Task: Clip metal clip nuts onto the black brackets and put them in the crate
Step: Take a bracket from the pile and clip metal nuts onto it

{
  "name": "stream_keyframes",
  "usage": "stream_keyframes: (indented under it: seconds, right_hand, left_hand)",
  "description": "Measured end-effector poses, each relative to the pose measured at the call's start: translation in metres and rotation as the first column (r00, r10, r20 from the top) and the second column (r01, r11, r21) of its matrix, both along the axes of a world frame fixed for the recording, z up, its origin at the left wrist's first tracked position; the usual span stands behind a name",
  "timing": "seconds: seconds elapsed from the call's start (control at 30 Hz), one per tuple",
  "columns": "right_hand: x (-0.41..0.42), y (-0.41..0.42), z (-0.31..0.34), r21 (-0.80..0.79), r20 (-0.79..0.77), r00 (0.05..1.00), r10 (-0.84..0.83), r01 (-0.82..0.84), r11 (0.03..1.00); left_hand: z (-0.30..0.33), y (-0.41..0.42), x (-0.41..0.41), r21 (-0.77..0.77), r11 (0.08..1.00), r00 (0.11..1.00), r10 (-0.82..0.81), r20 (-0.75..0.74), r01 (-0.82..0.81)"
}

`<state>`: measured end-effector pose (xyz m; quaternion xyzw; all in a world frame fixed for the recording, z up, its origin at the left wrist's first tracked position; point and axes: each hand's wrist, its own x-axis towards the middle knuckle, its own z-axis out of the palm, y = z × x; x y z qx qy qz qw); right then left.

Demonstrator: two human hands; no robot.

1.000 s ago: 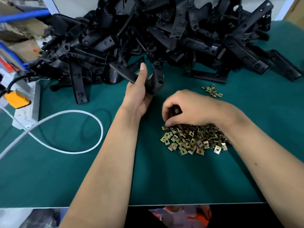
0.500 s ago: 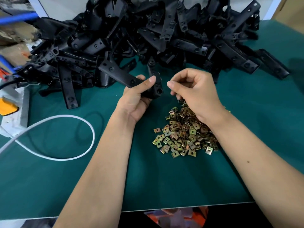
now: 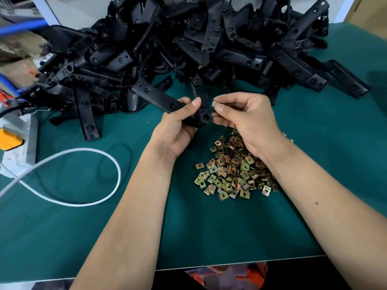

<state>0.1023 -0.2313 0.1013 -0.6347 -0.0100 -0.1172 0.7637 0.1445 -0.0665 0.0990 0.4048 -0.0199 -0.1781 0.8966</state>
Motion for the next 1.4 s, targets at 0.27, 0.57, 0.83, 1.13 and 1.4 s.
stream_keyframes:
  seconds: [0.27,0.57,0.83,1.13,1.4]
  right_hand:
    - [0.0029,0.0008,-0.0034,-0.13,-0.014,1.0,-0.009,0.007,0.991]
    - [0.0017,0.002,-0.0033,-0.188,-0.07,0.997,0.019,-0.031,0.982]
    - [-0.0001,0.0006,0.0016,-0.09,-0.122,0.991,0.046,-0.057,0.994]
    - [-0.0028,0.0026,0.0032,-0.077,-0.136,0.989,0.052,-0.063,0.995]
    - [-0.0034,0.0022,0.0044,-0.135,-0.147,0.988,0.037,-0.057,0.989]
  left_hand:
    - [0.0017,0.0005,-0.0012,0.015,1.0,1.0,0.012,0.001,-0.012]
    - [0.0016,0.0002,-0.0024,0.075,0.997,0.998,-0.032,0.049,0.028]
    - [0.0026,-0.0008,-0.0035,0.034,0.999,1.0,-0.018,0.012,0.017]
    - [0.0032,-0.0023,-0.0048,0.07,0.997,1.0,-0.015,0.01,0.014]
    - [0.0036,-0.0081,-0.0062,0.152,0.988,0.999,0.022,-0.028,-0.018]
